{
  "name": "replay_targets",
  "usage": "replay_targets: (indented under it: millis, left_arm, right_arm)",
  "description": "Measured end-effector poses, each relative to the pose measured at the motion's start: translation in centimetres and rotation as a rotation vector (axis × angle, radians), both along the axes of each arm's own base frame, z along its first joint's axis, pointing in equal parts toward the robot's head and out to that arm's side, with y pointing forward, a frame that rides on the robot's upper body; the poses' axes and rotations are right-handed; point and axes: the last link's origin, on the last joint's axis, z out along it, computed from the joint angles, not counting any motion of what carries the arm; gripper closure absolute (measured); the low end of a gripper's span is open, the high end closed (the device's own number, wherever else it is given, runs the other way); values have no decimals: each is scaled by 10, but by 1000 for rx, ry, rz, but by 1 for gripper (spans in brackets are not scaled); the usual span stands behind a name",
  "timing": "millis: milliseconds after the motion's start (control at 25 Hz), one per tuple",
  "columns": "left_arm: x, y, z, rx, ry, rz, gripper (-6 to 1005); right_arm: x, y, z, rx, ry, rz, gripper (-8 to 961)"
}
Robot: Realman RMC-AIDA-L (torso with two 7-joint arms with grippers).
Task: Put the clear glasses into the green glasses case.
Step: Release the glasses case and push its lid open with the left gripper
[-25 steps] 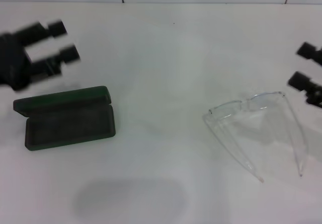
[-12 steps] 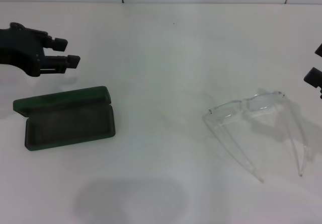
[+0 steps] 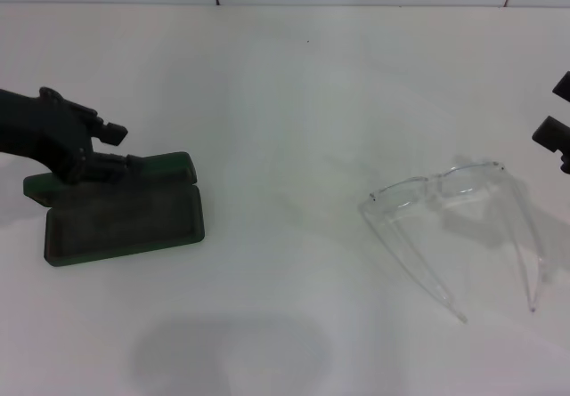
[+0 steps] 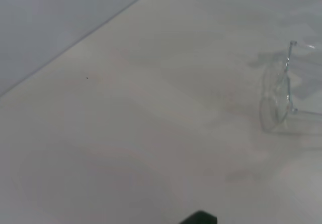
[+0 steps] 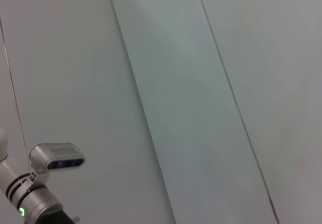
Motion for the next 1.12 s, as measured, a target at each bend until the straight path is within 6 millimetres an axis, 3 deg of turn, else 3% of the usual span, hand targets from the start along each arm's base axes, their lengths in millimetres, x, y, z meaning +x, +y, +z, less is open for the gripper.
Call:
replay_targets:
  millis: [720,1120]
  left_arm:
    - [-16,18,-27,-37,165,31,511]
    - [-20,23,-27,-12,213,34,521]
  right_arm:
    - [-1,2,-1,3,-2,4,69]
    - [1,1,-1,4,-6,-11,69]
